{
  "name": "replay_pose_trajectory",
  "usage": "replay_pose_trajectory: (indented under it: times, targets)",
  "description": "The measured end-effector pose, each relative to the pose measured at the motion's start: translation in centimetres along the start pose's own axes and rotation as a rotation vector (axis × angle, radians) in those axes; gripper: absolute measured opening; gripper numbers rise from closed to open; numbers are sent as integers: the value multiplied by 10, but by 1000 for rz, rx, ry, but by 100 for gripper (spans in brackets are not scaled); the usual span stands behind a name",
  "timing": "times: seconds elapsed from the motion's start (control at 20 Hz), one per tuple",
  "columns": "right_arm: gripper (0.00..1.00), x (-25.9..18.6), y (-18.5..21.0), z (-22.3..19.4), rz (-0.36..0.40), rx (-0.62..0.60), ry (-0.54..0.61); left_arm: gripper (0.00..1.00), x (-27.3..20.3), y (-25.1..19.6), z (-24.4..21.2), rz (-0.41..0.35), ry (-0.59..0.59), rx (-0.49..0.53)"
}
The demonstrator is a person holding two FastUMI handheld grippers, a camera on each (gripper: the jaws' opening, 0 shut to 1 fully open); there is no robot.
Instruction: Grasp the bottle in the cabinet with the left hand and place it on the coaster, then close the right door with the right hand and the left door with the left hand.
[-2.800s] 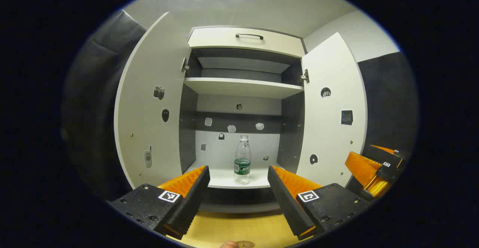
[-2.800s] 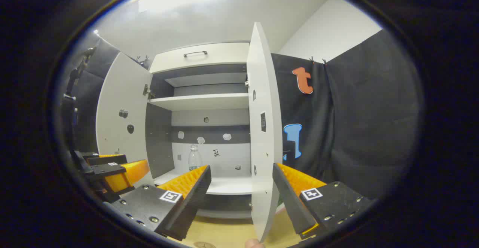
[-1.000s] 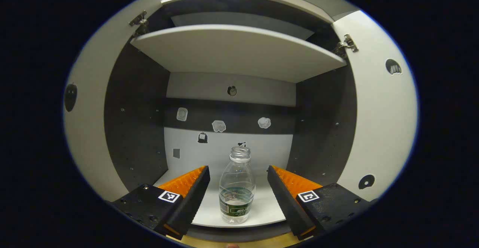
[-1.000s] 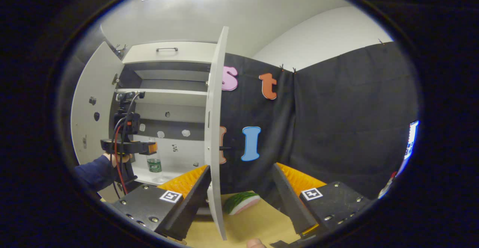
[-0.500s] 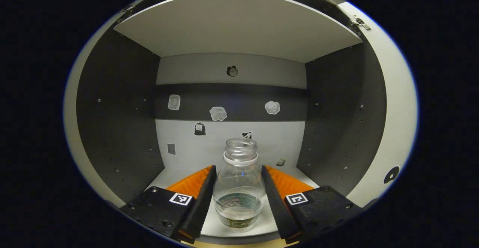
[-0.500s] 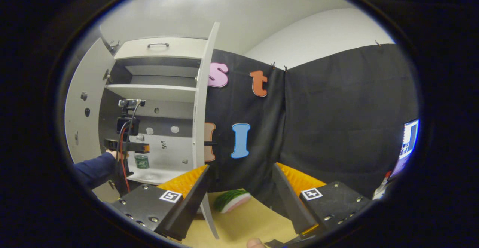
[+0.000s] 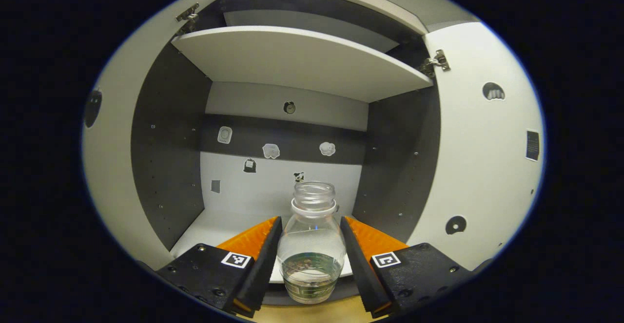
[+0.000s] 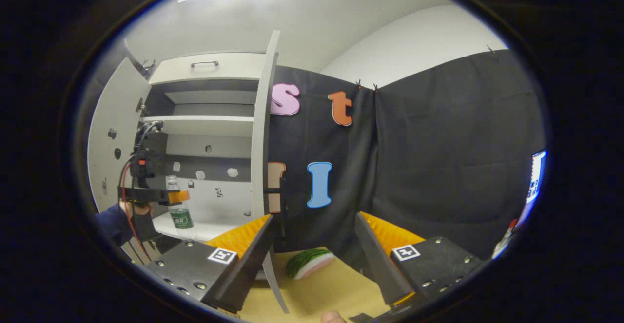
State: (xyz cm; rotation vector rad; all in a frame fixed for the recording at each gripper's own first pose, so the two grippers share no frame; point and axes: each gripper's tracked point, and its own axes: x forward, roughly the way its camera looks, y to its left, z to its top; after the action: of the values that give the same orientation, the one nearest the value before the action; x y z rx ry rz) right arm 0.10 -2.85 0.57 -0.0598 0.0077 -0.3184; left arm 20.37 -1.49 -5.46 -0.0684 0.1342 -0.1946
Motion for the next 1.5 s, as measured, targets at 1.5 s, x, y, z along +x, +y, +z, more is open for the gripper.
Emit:
replay_pose_trajectory:
  times: [1.5]
  targets:
    - [96,-23,-43,14,-82,-45,-23,77,-114,1,-351,-44,407,-119]
